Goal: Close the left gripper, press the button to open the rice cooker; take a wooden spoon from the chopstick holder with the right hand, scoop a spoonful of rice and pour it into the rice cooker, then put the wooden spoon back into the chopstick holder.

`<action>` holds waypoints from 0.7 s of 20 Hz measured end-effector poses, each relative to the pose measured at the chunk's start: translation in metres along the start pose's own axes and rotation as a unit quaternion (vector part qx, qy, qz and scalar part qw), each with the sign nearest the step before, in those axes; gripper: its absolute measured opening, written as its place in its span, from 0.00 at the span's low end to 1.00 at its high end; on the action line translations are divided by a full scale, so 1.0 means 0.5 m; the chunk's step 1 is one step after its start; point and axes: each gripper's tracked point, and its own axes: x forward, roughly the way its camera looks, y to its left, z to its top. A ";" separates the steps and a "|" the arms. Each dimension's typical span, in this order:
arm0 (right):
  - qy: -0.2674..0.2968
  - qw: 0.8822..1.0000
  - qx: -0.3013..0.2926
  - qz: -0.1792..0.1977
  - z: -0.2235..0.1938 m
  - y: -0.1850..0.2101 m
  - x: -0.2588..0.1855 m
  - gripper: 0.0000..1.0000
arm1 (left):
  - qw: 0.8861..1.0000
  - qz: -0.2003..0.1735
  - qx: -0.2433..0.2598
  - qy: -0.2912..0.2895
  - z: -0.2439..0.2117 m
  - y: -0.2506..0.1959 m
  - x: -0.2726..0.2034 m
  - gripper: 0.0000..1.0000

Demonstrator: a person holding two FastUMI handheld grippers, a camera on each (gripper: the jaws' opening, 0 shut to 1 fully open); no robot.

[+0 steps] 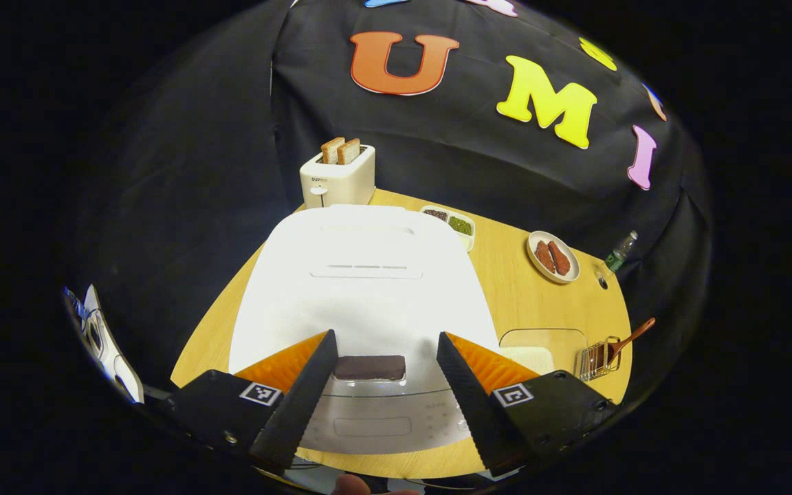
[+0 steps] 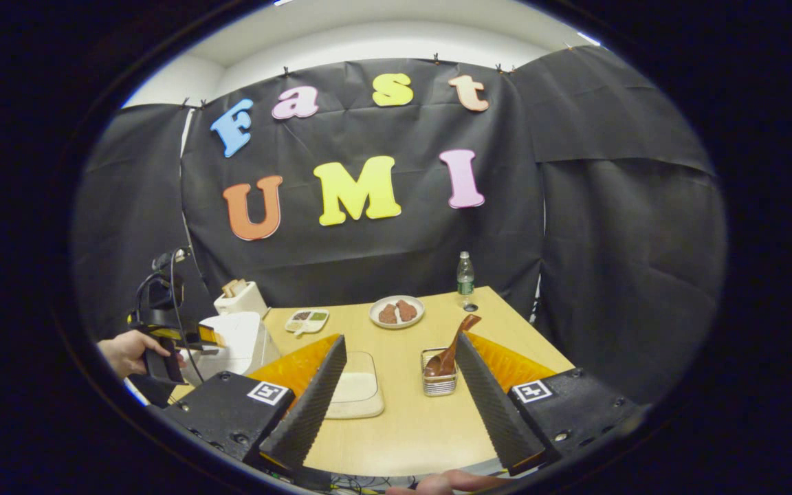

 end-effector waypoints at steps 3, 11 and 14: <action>-0.001 1.000 0.011 0.002 0.000 0.004 0.008 1.00 | 1.000 0.007 -0.004 -0.009 0.000 0.001 0.000 0.98; -0.013 1.000 0.008 -0.006 0.022 -0.008 0.028 1.00 | 0.999 -0.005 0.024 -0.047 0.013 -0.007 -0.005 0.96; -0.021 1.000 -0.003 0.001 0.045 0.014 0.043 1.00 | 0.998 -0.013 0.001 -0.067 0.034 0.001 -0.024 0.95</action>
